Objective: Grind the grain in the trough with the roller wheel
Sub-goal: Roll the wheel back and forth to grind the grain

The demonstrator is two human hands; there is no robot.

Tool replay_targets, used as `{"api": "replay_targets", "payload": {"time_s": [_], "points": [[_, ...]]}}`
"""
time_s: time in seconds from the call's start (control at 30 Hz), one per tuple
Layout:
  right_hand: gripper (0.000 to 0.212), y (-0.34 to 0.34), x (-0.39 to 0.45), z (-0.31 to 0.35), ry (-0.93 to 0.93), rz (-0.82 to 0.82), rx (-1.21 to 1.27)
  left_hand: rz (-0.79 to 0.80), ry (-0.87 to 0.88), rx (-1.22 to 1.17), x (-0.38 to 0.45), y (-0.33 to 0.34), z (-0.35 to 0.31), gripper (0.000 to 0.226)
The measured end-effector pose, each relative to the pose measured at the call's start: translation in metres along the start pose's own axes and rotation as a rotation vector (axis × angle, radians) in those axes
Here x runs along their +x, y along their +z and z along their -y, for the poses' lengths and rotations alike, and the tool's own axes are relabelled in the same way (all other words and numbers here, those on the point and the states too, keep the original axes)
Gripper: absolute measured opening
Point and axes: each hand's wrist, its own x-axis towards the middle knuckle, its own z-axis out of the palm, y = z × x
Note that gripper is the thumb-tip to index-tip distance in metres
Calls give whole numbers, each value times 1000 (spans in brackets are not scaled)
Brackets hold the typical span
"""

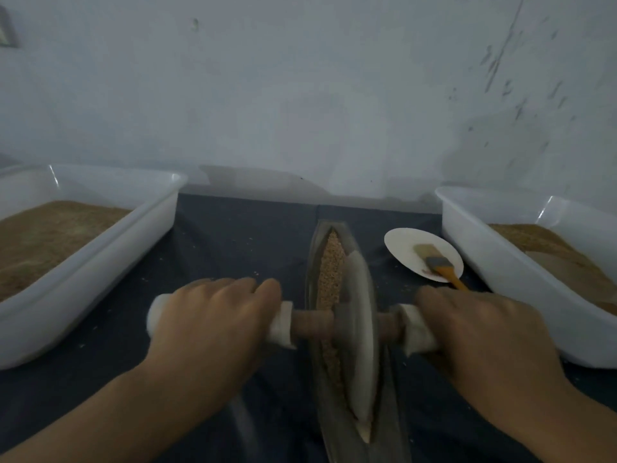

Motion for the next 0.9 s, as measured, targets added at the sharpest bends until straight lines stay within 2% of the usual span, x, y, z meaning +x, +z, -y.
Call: {"api": "replay_targets", "payload": {"time_s": [0.03, 0.13, 0.27, 0.43, 0.57, 0.63, 0.7, 0.77, 0.8, 0.9], "points": [[57, -2, -2, -1, -10, 8, 10, -30, 7, -6, -5, -2, 0, 53], [56, 9, 5, -5, -12, 66, 7, 90, -34, 31, 7, 7, 1, 57], [48, 57, 51, -20, 54, 85, -145, 190, -200, 104, 59, 53, 16, 30], [23, 85, 95, -31, 166, 110, -126, 207, -251, 65, 103, 80, 31, 23], [33, 60, 63, -22, 95, 97, -97, 232, -192, 70, 78, 54, 20, 28], [44, 37, 36, -14, 33, 87, -71, 237, -115, 86, 53, 35, 12, 33], [57, 15, 13, -8, -7, 104, -19, 131, 32, 100, 30, 14, 5, 43], [60, 4, -1, -8, -27, 131, 0, -15, 126, 54, 16, 3, 4, 50], [60, 2, -3, -8, -30, 145, 7, -16, 120, 45, 14, 2, 4, 52], [58, 15, 10, -9, -3, 132, -21, 110, 8, 132, 30, 18, 5, 54]]}}
